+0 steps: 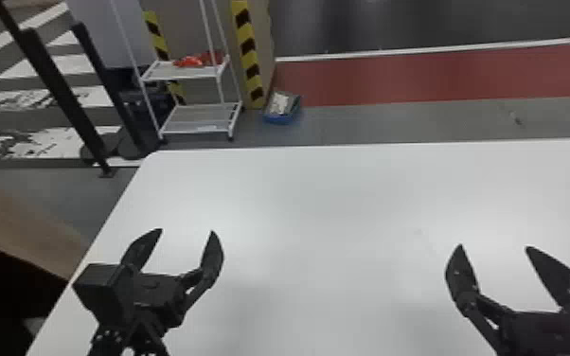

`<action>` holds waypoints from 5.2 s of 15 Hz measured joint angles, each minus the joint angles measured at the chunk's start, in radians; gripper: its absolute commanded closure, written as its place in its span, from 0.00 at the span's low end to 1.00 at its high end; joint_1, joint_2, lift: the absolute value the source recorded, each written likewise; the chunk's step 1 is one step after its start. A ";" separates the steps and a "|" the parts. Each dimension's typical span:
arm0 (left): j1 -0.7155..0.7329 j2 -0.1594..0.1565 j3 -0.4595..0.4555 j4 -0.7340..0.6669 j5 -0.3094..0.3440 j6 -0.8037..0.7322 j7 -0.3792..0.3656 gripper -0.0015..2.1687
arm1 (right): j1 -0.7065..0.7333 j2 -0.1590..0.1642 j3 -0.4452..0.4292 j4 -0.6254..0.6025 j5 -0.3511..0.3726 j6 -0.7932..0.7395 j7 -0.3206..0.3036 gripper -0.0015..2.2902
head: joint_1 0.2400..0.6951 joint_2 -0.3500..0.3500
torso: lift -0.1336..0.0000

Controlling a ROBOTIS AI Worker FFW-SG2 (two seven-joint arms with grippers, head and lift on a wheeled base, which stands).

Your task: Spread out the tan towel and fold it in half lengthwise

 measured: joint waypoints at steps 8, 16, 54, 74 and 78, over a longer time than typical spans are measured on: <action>0.011 0.000 -0.009 -0.027 0.018 0.033 -0.018 0.04 | 0.027 0.000 -0.003 -0.039 0.008 -0.003 0.001 0.05 | 1.00 0.75 | 0.07; 0.014 0.000 -0.006 -0.023 0.004 0.028 -0.028 0.04 | 0.023 0.000 -0.003 -0.035 0.008 0.000 0.001 0.05 | 1.00 0.75 | 0.07; -0.030 0.000 -0.015 0.079 -0.020 0.024 -0.025 0.04 | -0.015 0.000 -0.048 0.043 -0.013 0.003 0.005 0.05 | 1.00 0.71 | 0.07; -0.048 0.000 -0.035 0.089 -0.031 0.024 -0.017 0.03 | -0.039 0.000 -0.086 0.041 0.018 0.064 0.080 0.05 | 1.00 0.68 | 0.07; -0.055 0.000 -0.037 0.103 -0.031 0.024 -0.021 0.03 | -0.034 0.000 -0.106 0.040 0.037 0.064 0.089 0.05 | 1.00 0.66 | 0.07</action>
